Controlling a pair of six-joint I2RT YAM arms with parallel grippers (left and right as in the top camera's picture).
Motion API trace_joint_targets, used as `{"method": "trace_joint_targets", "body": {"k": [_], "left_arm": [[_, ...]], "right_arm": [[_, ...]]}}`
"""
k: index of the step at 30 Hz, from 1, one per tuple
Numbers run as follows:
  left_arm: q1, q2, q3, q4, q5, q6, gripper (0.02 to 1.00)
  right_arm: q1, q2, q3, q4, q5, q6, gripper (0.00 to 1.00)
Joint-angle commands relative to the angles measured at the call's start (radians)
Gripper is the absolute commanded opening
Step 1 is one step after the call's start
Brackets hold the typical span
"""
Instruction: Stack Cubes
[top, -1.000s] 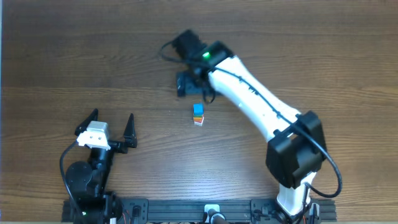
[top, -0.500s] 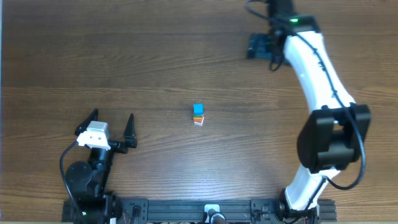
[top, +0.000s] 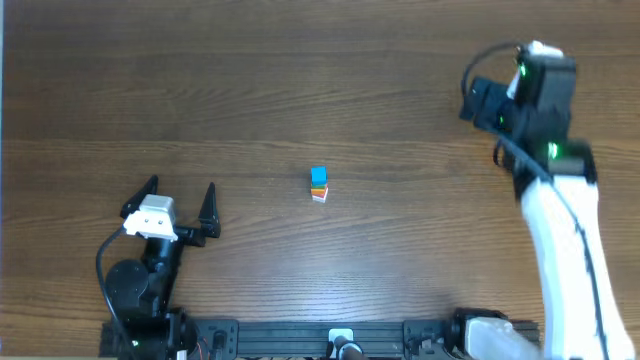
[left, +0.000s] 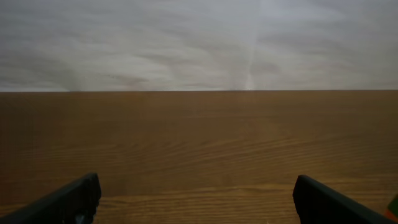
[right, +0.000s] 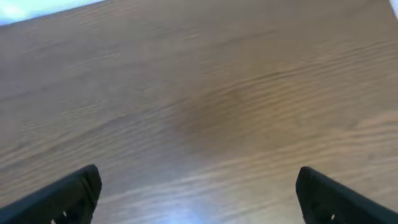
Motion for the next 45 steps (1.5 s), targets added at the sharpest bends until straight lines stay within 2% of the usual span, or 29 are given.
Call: {"method": "trace_joint_targets", "body": {"k": [1,11,18,23,31,40,45], "left_arm": [[0.006,-0.005,-0.005,-0.001,0.013,0.015,0.996],[0.006,-0.005,-0.005,-0.001,0.013,0.015,1.000],[0.006,-0.005,-0.005,-0.001,0.013,0.015,0.998],[0.006,-0.005,-0.005,-0.001,0.013,0.015,0.996],[0.006,-0.005,-0.005,-0.001,0.013,0.015,1.000],[0.006,-0.005,-0.005,-0.001,0.013,0.015,0.998],[0.006,-0.005,-0.005,-0.001,0.013,0.015,1.000]], "right_arm": [[0.001,-0.284,-0.272,0.154,0.005,-0.053,0.991],[-0.004,-0.809,-0.700,0.421,0.006,-0.087,0.993],[-0.004,-1.052,-0.896,0.559,0.006,-0.086,0.993],[-0.004,-1.132,-0.979,0.628,0.006,-0.087,0.993],[0.004,-1.161,-1.031,0.630,-0.003,-0.087,0.991],[0.052,-1.167,-1.093,0.697,-0.017,-0.182,0.993],[0.087,-1.207,-1.091,0.654,-0.019,-0.202,0.993]]}}
